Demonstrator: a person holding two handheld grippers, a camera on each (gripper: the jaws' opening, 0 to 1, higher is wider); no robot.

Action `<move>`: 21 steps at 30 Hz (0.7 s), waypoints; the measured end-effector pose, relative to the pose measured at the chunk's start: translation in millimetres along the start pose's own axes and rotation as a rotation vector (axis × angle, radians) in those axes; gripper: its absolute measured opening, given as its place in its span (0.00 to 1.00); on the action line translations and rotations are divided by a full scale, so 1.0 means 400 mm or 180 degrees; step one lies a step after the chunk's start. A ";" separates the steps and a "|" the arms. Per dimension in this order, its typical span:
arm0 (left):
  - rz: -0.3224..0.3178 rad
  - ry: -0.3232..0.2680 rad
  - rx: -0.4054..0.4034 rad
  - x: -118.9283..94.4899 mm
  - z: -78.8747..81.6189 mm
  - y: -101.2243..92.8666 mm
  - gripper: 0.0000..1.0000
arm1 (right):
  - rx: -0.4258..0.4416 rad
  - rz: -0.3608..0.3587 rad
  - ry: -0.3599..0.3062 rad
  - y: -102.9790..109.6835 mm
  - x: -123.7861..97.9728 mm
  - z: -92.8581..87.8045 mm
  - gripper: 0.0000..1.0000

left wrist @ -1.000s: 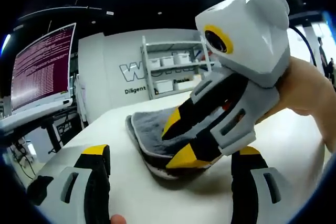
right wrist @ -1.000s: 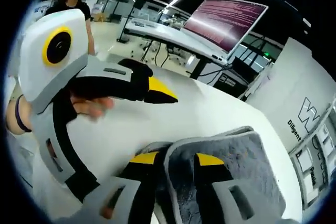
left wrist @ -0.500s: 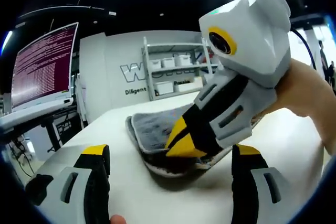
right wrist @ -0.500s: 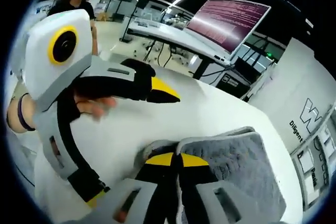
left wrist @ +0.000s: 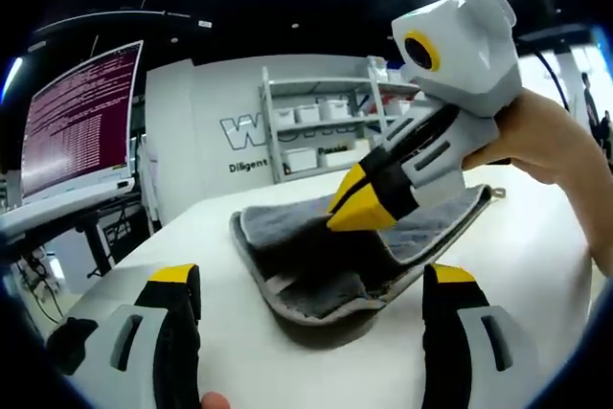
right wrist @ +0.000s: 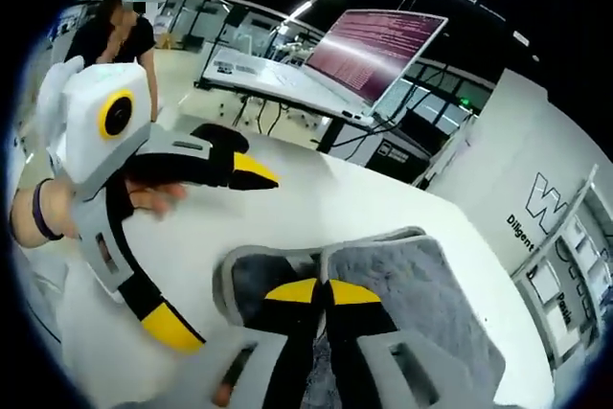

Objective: Open the folded towel by lifting each exposed corner and separating the folded layers until the towel lies flat within the target outline without major curled edges

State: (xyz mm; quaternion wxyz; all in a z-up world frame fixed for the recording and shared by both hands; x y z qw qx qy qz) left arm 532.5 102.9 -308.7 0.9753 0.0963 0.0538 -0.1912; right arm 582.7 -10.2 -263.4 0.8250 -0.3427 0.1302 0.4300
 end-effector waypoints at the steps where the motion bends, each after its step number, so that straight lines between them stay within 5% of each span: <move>1: 0.0001 0.0000 0.0000 0.000 0.000 0.000 0.94 | 0.0004 -0.0004 -0.0003 -0.001 -0.001 -0.001 0.00; 21: 0.0018 -0.0007 -0.0005 -0.002 0.001 0.000 0.94 | 0.0232 -0.0277 -0.0062 -0.069 -0.059 -0.053 0.00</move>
Point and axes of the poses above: the point that each gripper's makers call its tool centre point, and the gripper's own axes: x roughly forward along the fingers, y roughly to its left, z roughly out of its top, the point moved 7 cm from there along -x, roughly backward along the fingers, and after that the axes turned 3 degrees about y, right-handed, at the moved point
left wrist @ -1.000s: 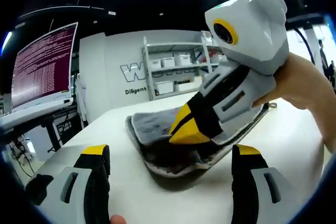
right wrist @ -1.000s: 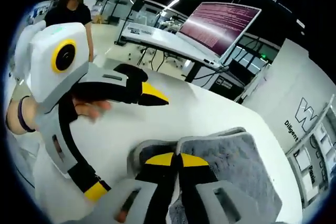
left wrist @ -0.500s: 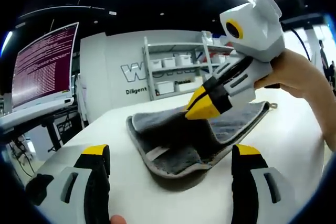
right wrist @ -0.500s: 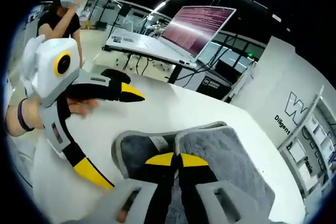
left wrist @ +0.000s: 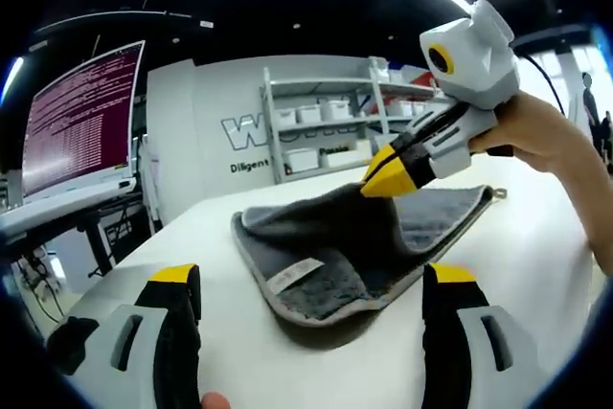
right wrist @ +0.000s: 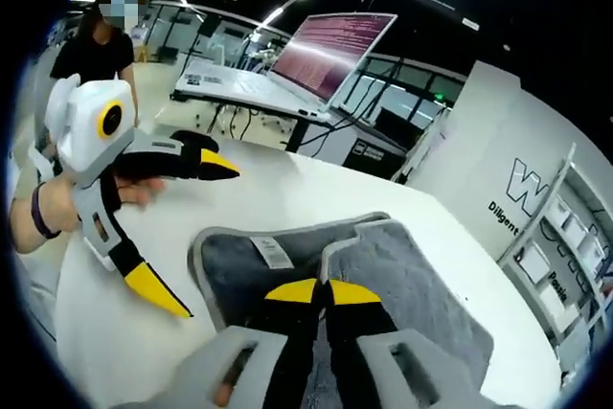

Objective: Open the folded towel by lifting each exposed corner and separating the folded layers until the towel lies flat within the target outline without major curled edges

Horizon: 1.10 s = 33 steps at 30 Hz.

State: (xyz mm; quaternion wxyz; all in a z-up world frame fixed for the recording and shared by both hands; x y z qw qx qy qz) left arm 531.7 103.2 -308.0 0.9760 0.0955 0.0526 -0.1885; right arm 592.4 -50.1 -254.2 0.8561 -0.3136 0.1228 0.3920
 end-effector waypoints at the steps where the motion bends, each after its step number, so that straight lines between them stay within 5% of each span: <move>1: 0.0002 0.0000 -0.0001 0.000 0.000 0.000 0.94 | 0.0011 -0.0016 -0.0003 -0.004 -0.003 -0.002 0.00; 33: 0.0029 0.0016 0.0001 0.001 -0.002 0.006 0.94 | 0.0394 -0.0385 0.0071 -0.102 -0.086 -0.108 0.00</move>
Point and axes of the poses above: the point that each gripper's makers call its tool centre point, and the gripper's own axes: x roughly forward along the fingers, y roughly to its left, z roughly out of its top, the point moved 7 cm from there along -x, roughly backward along the fingers, and after that the axes turned 3 degrees about y, right-handed, at the moved point
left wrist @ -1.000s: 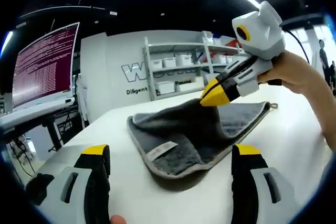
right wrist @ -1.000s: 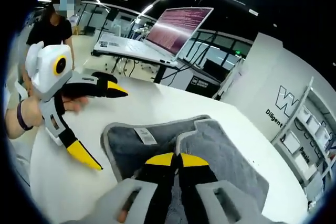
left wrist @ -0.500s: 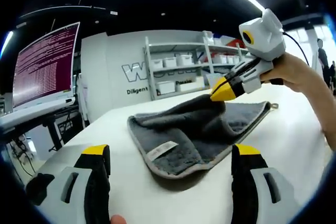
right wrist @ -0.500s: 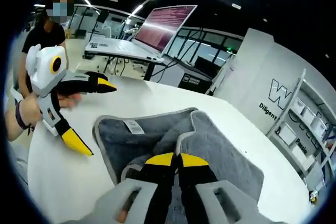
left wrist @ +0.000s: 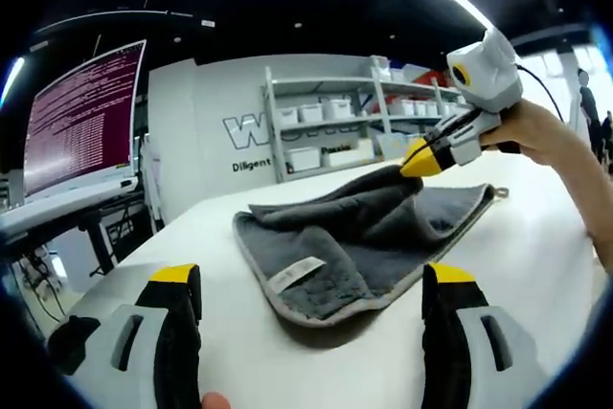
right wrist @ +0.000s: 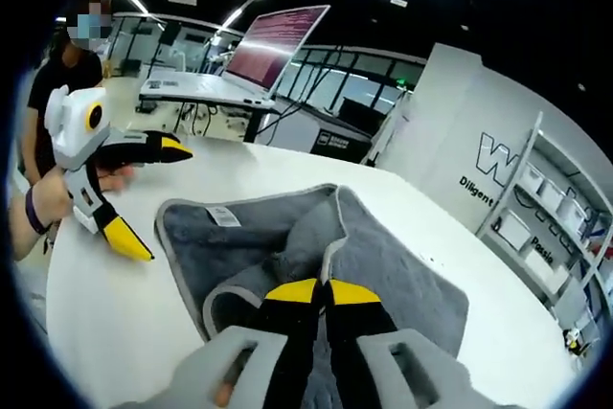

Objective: Open the folded towel by lifting each exposed corner and separating the folded layers until the towel lies flat within the target outline without major curled edges

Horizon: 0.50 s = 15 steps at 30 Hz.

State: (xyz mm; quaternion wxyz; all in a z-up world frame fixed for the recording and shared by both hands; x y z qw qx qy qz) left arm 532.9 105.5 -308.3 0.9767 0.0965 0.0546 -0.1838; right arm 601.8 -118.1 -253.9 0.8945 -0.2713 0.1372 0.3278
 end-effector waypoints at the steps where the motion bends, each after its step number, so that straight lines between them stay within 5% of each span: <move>1: 0.0001 -0.0001 -0.0002 0.000 0.000 0.000 0.94 | 0.0007 -0.0006 0.0002 -0.002 -0.001 -0.002 0.00; 15: 0.0005 0.0007 0.0002 -0.001 -0.001 -0.001 0.94 | 0.0125 -0.0170 0.0046 -0.049 -0.036 -0.045 0.00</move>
Point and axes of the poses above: the point that each gripper's makers call its tool centre point, and the gripper's own axes: x roughly forward along the fingers, y roughly to its left, z roughly out of its top, the point moved 7 cm from there along -x, roughly backward along the fingers, and after that the axes turned 3 degrees about y, right-handed, at the moved point
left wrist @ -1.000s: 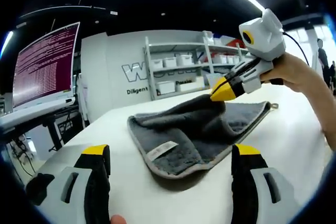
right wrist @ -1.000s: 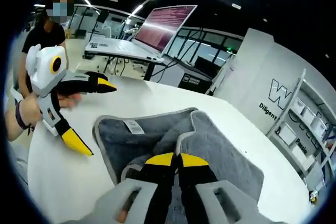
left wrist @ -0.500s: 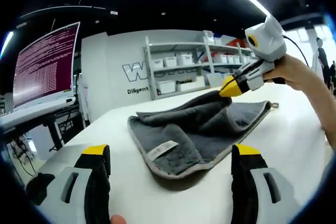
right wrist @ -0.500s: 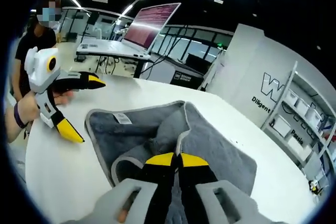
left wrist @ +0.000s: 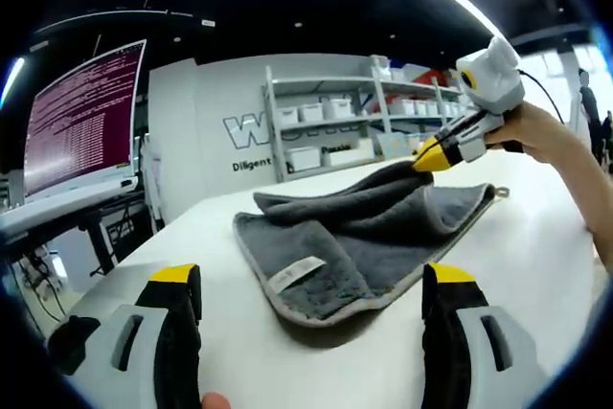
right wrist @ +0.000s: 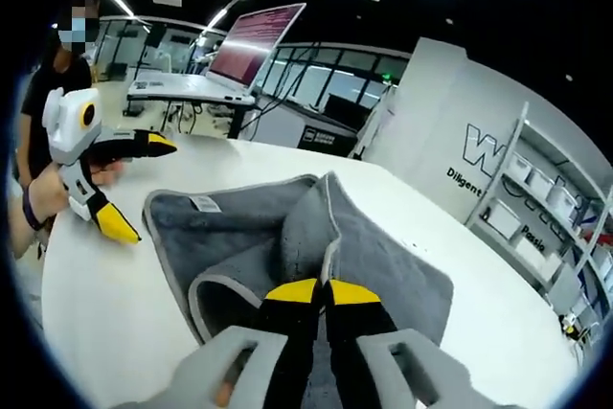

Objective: Open the folded towel by lifting each exposed corner and separating the folded layers until the towel lies flat within the target outline without major curled edges

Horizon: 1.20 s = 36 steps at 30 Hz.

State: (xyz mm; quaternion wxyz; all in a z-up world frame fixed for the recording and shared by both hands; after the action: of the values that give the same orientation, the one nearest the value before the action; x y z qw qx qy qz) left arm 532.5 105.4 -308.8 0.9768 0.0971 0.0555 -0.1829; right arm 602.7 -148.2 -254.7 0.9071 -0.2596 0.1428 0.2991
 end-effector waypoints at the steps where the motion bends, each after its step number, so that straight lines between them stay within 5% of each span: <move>1: 0.0001 0.0000 0.0000 0.000 0.000 0.000 0.94 | 0.0011 -0.0017 0.0004 -0.005 -0.003 -0.003 0.00; 36: 0.0009 0.0015 0.0004 0.005 -0.001 0.001 0.94 | 0.0179 -0.0357 0.0152 -0.101 -0.073 -0.095 0.00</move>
State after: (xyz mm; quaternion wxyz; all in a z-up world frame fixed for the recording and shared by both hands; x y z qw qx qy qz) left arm 534.4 105.3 -309.6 0.9768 0.0981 0.0576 -0.1813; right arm 600.8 -210.7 -258.4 0.9257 -0.2488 0.1579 0.2373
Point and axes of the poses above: the point that each gripper's makers call its tool centre point, and the gripper's own axes: x roughly forward along the fingers, y roughly to its left, z roughly out of its top, the point moved 7 cm from there along -x, roughly backward along the fingers, and after that the axes turned 3 degrees about y, right-handed, at the moved point
